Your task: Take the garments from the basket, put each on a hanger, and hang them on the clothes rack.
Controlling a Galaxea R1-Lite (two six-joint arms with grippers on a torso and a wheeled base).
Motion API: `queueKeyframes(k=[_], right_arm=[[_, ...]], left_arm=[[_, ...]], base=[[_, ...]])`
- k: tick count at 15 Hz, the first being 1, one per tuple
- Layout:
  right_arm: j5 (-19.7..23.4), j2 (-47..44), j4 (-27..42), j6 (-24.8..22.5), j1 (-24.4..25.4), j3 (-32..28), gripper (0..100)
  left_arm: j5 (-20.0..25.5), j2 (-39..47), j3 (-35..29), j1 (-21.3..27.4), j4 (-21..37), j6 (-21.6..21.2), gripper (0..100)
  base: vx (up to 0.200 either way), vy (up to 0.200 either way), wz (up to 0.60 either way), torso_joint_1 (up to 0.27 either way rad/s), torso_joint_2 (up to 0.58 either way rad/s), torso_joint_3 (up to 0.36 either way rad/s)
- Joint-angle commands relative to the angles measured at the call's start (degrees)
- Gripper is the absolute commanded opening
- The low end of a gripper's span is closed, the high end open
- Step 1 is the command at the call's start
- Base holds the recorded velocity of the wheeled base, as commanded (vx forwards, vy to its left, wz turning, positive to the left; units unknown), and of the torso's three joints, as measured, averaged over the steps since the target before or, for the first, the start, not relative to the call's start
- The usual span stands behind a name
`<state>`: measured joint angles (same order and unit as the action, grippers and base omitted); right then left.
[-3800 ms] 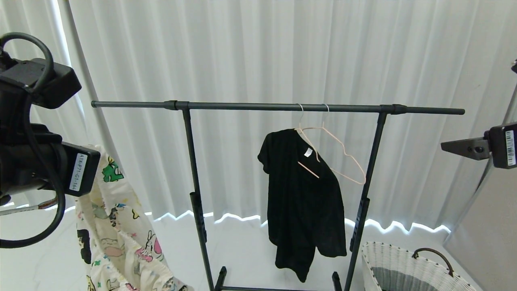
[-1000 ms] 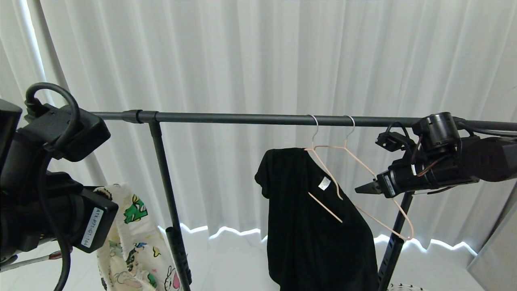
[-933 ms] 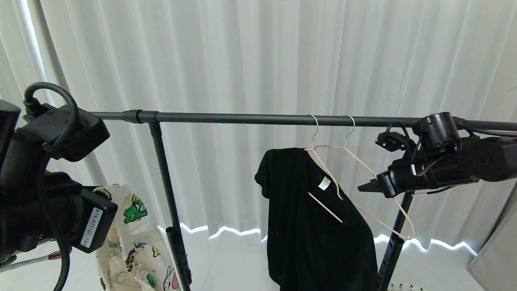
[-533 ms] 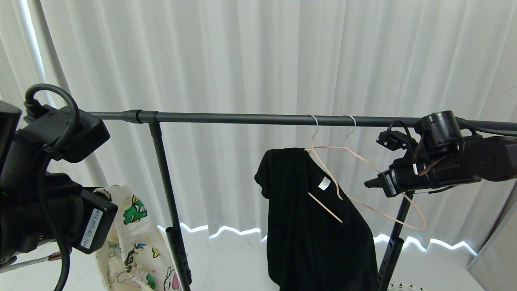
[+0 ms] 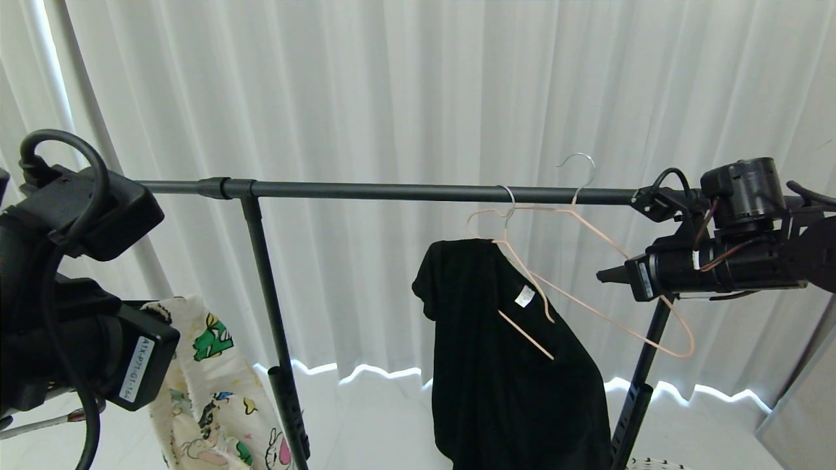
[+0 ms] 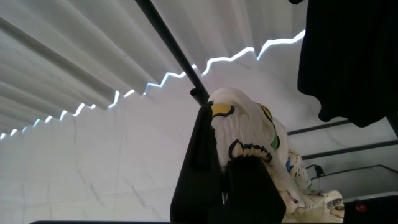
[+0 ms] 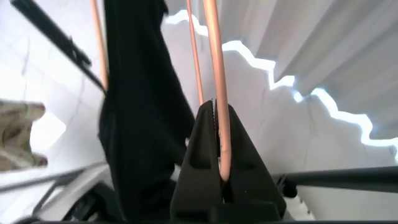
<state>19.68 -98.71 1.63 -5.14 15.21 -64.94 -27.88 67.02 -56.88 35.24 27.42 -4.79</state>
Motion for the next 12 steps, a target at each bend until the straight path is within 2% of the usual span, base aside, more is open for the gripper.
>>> queueKeyframes(k=[1, 6, 9, 12], right_arm=[[-0.08, 4.31, -0.4, 0.05, -0.01, 3.06, 0], [-2.71, 16.27, -0.84, 0.13, -2.91, 11.85, 0], [-3.77, 24.7, -0.4, 0.05, -3.61, 18.53, 0], [-5.7, 31.56, 1.09, -0.04, -3.35, 24.07, 0]], left_arm=[[-0.07, -0.93, 0.02, 0.0, 0.01, -0.04, 0], [-0.25, -2.16, -0.16, -0.09, -0.08, -0.13, 0], [-0.25, -2.25, 0.02, -0.09, -4.3, -0.48, 0], [-0.25, -2.25, 0.98, -0.09, -4.48, -0.48, 0]], base=[[0.0, 0.0, 0.0, 0.0, 0.0, 0.0], [0.0, 0.0, 0.0, 0.0, 0.0, 0.0], [-0.2, 0.0, 0.0, 0.007, 0.01, 0.006], [-0.2, 0.0, 0.0, -0.009, 0.0, 0.009]])
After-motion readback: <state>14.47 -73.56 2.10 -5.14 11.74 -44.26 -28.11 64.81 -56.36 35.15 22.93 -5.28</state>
